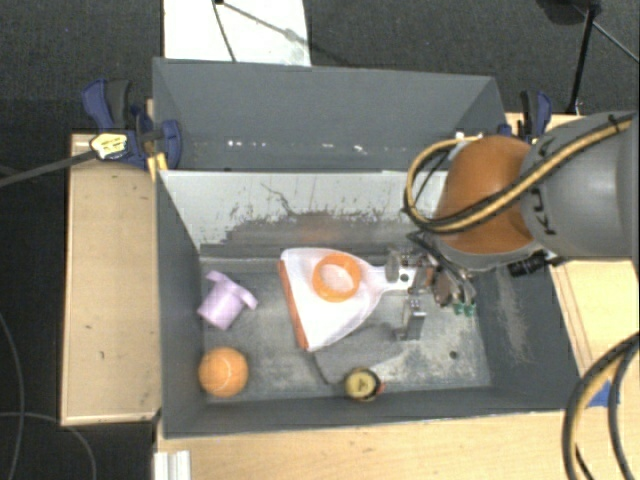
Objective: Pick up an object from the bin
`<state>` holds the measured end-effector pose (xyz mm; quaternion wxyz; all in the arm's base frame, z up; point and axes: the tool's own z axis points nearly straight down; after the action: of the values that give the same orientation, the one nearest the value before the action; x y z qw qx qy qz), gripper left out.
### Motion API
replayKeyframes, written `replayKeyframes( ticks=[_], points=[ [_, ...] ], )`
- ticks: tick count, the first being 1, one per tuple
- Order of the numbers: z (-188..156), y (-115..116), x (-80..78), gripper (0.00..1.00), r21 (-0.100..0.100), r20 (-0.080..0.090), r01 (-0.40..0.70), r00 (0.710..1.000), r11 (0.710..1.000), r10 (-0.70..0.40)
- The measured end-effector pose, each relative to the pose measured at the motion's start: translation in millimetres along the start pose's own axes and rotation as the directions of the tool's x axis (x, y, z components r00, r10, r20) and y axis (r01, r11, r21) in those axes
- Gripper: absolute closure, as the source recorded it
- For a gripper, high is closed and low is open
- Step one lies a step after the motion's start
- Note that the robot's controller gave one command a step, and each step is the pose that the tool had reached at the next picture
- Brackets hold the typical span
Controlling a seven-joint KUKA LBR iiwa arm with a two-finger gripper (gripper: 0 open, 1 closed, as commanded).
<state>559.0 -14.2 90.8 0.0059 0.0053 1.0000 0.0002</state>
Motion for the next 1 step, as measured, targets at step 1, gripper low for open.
replayKeyframes(
  ticks=[1],
  points=[
    [-0.9, 10.7, -19.3, 0.0, -0.001, -0.015, 0.098, 0.995, 0.995, -0.098]
  ],
)
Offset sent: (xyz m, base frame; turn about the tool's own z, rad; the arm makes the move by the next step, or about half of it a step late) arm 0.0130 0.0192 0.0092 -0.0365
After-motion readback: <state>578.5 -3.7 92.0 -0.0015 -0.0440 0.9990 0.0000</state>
